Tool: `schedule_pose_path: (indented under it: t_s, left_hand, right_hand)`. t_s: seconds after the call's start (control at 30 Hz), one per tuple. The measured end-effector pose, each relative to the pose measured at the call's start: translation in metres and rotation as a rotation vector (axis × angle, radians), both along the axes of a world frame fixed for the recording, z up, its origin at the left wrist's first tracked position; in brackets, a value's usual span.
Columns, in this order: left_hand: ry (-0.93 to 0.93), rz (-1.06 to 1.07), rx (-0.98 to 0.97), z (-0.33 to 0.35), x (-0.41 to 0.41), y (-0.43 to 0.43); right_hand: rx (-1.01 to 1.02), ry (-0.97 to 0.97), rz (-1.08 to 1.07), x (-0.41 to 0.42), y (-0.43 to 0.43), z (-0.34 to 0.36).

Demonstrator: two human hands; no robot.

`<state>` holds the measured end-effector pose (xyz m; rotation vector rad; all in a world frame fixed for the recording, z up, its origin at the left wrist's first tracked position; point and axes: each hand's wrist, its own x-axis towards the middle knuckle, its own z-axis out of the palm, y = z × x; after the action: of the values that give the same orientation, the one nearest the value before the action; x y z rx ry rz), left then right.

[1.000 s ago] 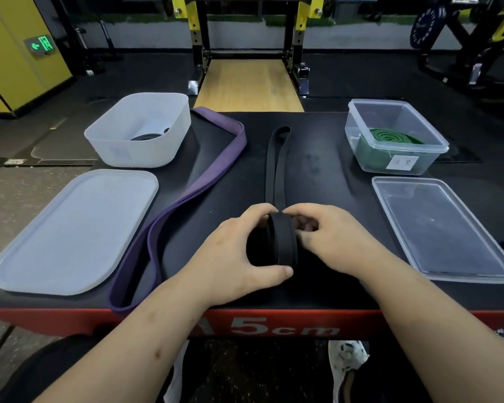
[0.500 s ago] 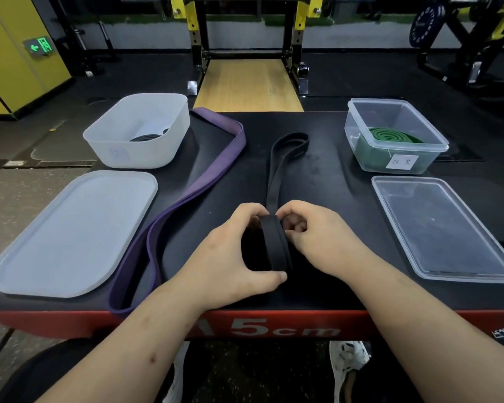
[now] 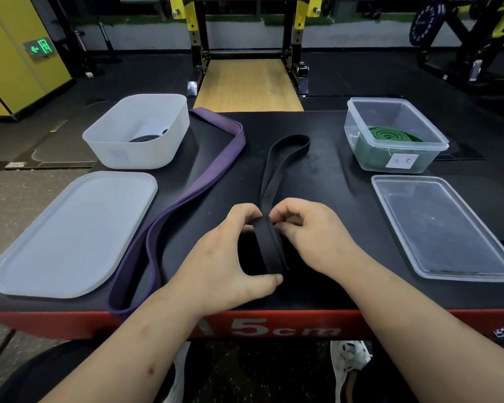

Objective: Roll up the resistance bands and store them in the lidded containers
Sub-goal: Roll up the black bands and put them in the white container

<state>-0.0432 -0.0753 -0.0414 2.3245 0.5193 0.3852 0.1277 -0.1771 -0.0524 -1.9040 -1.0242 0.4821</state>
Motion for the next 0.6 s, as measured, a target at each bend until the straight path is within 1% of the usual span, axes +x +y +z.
schedule_pose_path:
  t_s: [0.1,0.2,0.3,0.4,0.53,0.6]
  left_hand:
    - [-0.011,0.006,-0.01,0.001,-0.001,0.0]
    - [-0.04,0.026,-0.018,0.0,-0.001,0.0]
    - [-0.063,0.018,-0.024,0.0,-0.003,0.0]
    - [-0.074,0.003,0.007,0.0,-0.005,-0.001]
    - [-0.071,-0.009,-0.028,-0.001,-0.007,-0.002]
    - [-0.035,-0.033,0.002,0.0,-0.006,-0.002]
  right_hand:
    - [0.013,0.01,0.013,-0.005,0.004,-0.001]
    - [0.0,-0.077,0.014,-0.008,0.009,-0.004]
    - [-0.012,-0.174,0.06,-0.009,0.009,-0.006]
    - [-0.047,-0.344,0.134,-0.003,0.009,-0.01]
    - [-0.099,-0.386,0.158,0.0,0.01,-0.009]
    - [-0.116,-0.405,0.166,-0.003,0.008,-0.009]
